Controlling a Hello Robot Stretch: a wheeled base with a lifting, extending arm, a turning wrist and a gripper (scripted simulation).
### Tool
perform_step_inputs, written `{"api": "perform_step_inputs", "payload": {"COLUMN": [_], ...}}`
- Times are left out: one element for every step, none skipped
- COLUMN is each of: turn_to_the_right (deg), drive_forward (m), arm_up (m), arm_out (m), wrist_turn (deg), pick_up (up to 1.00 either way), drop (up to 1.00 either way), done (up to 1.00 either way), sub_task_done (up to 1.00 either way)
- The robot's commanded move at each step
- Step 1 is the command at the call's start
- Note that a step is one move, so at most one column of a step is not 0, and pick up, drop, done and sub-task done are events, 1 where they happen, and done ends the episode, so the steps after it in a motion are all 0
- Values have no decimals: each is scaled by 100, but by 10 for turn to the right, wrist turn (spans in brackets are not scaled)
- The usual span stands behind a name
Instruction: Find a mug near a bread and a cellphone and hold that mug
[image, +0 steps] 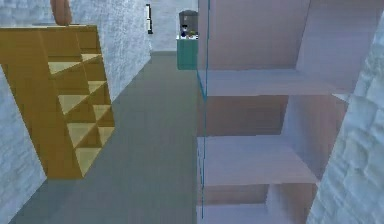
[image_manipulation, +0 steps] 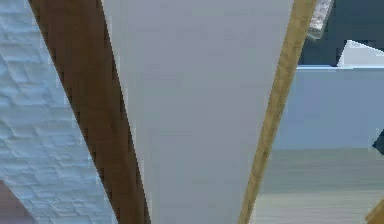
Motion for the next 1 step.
{"api": "perform_step_inputs", "payload": {"turn_to_the_right": [-30], "drive_forward": [0], "arm_up": [0], "arm_out": [0], "wrist_turn": [0], "pick_up": [0], "drop": [0], "done": [0], "sub_task_done": [0]}}
